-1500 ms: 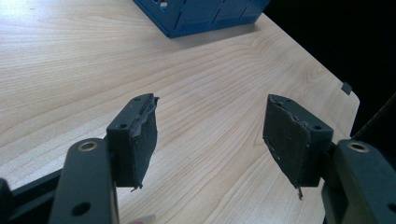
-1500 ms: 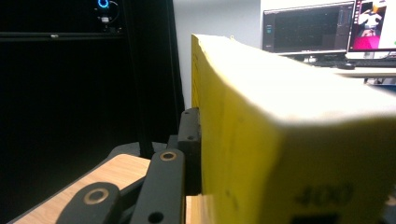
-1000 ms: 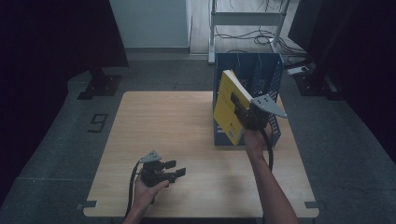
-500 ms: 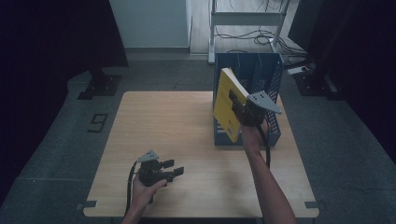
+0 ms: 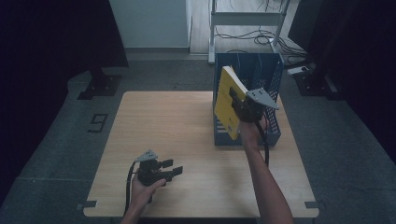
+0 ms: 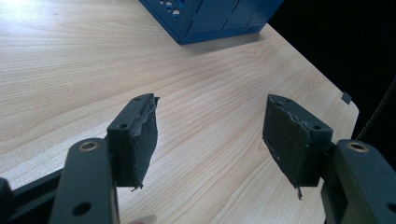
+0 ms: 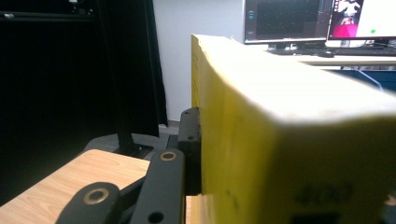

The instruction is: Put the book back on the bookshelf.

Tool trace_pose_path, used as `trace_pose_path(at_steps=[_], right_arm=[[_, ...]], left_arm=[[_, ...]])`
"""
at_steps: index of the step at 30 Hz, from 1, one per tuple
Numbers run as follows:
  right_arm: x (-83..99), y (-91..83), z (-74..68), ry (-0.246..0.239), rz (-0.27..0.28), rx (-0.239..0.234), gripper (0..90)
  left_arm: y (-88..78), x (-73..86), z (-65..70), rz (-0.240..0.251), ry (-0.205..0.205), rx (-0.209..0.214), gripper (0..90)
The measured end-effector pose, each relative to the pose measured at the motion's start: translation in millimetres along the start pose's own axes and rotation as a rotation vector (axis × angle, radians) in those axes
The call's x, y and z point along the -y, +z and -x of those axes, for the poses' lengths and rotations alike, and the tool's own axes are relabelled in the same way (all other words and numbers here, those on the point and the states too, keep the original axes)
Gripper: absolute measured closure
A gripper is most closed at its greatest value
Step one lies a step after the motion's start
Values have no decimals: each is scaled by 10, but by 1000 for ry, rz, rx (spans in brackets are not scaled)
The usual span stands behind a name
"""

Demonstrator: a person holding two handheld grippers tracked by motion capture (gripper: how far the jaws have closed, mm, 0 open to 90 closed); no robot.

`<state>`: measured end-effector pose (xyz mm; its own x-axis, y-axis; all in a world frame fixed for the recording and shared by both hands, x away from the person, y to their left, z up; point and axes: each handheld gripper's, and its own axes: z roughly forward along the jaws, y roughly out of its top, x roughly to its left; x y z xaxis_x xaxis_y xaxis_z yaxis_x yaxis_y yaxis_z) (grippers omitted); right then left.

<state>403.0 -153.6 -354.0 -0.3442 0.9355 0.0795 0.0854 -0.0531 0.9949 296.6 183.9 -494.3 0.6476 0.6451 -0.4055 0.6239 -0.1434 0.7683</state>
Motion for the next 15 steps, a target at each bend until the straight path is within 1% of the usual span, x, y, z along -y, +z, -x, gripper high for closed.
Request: trace_pose_path(at_steps=[9, 15], right_arm=[[-11, 71, 24, -2, -6, 22, 740], [-16, 112, 15, -12, -10, 26, 740]], left_arm=[[-2, 3, -17, 0, -6, 3, 354], [-7, 3, -22, 1, -7, 2, 356]])
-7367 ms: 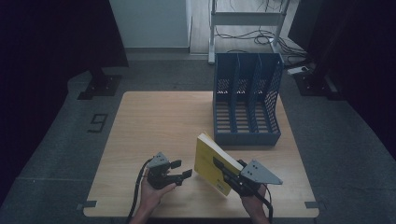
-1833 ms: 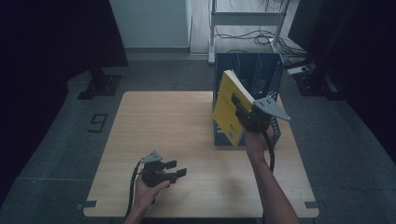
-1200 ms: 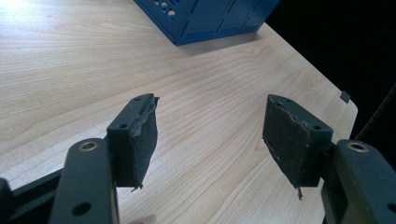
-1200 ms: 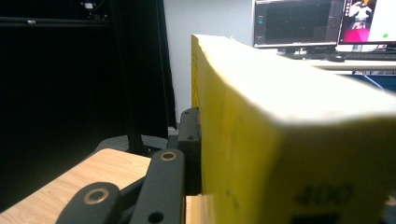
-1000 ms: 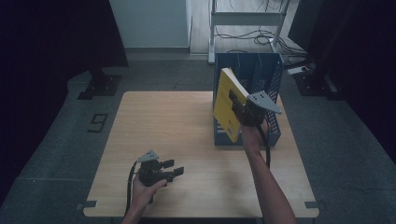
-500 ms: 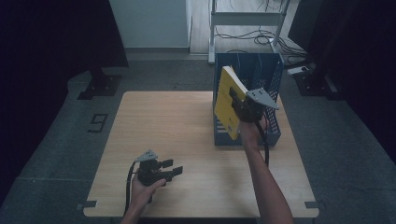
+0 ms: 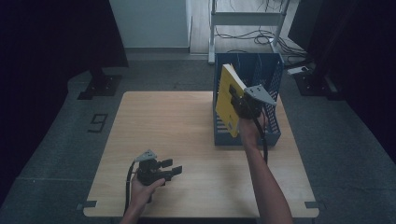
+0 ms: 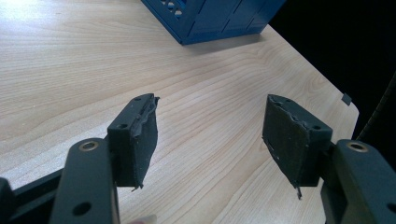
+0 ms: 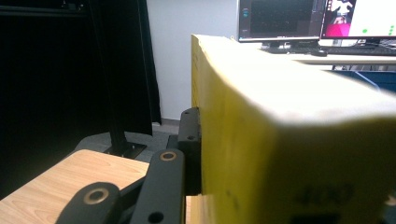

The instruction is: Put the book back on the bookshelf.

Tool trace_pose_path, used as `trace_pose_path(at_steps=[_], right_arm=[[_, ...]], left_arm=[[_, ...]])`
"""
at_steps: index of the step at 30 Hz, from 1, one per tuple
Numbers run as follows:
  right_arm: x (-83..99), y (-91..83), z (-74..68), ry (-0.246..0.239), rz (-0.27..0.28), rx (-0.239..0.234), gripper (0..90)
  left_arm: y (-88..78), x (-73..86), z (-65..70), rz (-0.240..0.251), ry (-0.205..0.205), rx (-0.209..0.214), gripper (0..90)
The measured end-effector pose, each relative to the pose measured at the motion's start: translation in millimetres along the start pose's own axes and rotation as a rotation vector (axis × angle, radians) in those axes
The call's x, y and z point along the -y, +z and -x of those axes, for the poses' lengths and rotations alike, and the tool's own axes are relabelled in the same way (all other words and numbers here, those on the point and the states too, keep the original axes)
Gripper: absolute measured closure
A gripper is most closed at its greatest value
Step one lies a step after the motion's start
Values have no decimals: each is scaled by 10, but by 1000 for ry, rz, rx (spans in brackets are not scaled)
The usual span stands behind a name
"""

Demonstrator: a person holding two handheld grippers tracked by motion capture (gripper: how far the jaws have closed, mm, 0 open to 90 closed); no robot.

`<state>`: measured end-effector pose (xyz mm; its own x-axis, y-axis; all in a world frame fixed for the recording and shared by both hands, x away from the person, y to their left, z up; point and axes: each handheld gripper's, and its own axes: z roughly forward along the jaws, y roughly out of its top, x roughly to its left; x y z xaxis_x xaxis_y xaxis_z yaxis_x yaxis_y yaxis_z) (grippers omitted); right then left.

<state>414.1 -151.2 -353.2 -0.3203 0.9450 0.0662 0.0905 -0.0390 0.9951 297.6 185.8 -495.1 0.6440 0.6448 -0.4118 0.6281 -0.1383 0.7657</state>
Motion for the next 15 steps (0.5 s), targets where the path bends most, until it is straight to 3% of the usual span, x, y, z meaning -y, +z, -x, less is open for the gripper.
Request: trace_pose_path(at_steps=[15], right_arm=[[27, 51, 41, 14, -12, 15, 740]], left_arm=[[-1, 5, -2, 7, -4, -4, 361]])
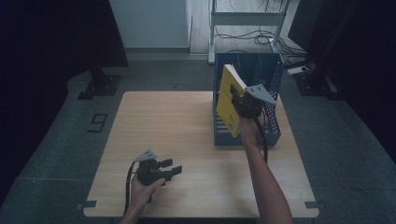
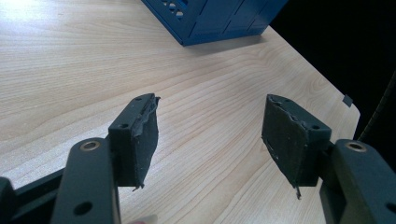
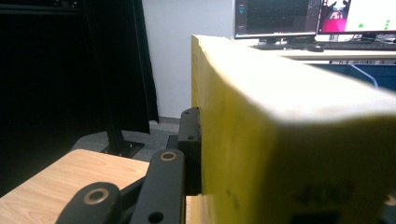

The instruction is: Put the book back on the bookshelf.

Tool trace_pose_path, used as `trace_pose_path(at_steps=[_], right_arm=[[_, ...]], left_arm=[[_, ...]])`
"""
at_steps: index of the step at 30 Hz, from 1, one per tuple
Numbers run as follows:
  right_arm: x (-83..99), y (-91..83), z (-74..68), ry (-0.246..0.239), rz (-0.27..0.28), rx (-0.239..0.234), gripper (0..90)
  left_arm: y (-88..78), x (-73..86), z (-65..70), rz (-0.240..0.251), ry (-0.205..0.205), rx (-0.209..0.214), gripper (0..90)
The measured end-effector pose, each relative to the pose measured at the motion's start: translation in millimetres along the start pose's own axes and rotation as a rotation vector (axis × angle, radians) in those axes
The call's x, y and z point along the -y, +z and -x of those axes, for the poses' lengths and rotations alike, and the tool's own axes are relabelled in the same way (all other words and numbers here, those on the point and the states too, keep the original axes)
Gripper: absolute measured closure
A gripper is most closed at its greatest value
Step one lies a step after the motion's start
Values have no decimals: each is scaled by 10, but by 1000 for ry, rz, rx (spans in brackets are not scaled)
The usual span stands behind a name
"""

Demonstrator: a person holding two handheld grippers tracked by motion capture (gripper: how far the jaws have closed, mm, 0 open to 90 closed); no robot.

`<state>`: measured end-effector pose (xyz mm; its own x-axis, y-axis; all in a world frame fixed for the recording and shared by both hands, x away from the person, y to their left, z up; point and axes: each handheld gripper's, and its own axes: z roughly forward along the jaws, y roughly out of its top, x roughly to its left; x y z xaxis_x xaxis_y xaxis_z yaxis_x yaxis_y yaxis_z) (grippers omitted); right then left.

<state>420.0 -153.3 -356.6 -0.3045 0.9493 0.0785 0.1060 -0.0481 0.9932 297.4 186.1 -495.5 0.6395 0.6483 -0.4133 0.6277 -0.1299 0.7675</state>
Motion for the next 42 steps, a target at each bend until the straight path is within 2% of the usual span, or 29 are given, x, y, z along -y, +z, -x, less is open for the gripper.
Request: trace_pose_path(at_steps=[10, 42], right_arm=[[28, 86, -19, -22, -7, 13, 740], [41, 313, -25, -34, -17, 48, 740]], left_arm=[[4, 7, -19, -4, -7, 2, 360], [-11, 12, -45, 2, -22, 3, 360]])
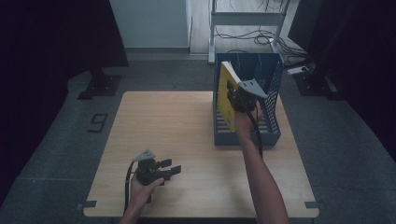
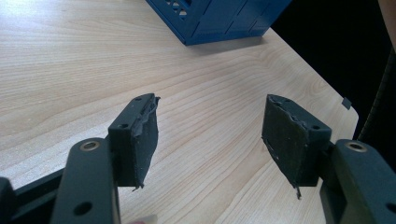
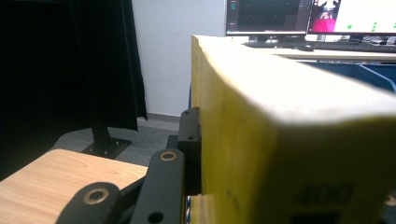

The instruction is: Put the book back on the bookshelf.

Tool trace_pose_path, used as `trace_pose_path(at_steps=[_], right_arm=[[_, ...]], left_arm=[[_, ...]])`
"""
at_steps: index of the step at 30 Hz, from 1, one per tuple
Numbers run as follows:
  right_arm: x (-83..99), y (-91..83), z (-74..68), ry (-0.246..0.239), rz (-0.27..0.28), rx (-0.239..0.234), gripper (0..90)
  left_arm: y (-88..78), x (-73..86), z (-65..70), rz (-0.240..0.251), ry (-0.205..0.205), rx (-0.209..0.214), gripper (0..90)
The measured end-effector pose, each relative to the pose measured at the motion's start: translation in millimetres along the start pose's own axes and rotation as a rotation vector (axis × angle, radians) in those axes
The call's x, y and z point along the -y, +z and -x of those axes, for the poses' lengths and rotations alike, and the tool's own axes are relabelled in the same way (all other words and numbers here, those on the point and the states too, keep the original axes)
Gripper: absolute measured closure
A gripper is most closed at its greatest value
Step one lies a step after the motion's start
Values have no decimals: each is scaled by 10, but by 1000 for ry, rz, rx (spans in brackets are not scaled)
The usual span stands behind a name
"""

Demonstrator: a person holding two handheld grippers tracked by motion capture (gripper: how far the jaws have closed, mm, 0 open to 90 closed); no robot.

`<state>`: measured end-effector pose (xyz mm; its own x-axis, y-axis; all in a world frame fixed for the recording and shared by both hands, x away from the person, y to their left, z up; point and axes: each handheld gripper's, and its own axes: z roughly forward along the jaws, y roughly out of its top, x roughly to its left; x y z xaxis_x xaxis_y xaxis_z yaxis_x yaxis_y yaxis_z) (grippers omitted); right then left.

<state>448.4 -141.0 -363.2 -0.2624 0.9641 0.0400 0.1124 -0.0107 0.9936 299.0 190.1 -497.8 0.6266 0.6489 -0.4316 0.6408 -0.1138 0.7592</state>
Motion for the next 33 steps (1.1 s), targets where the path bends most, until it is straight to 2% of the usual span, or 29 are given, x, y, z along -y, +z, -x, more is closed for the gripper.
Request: trace_pose_path(at_steps=[24, 33], right_arm=[[25, 179, 4, -25, -18, 35, 739], [52, 285, -5, -12, -23, 46, 740]], left_arm=[[-25, 0, -27, 10, -5, -2, 359], [-37, 0, -33, 11, -8, -5, 359]])
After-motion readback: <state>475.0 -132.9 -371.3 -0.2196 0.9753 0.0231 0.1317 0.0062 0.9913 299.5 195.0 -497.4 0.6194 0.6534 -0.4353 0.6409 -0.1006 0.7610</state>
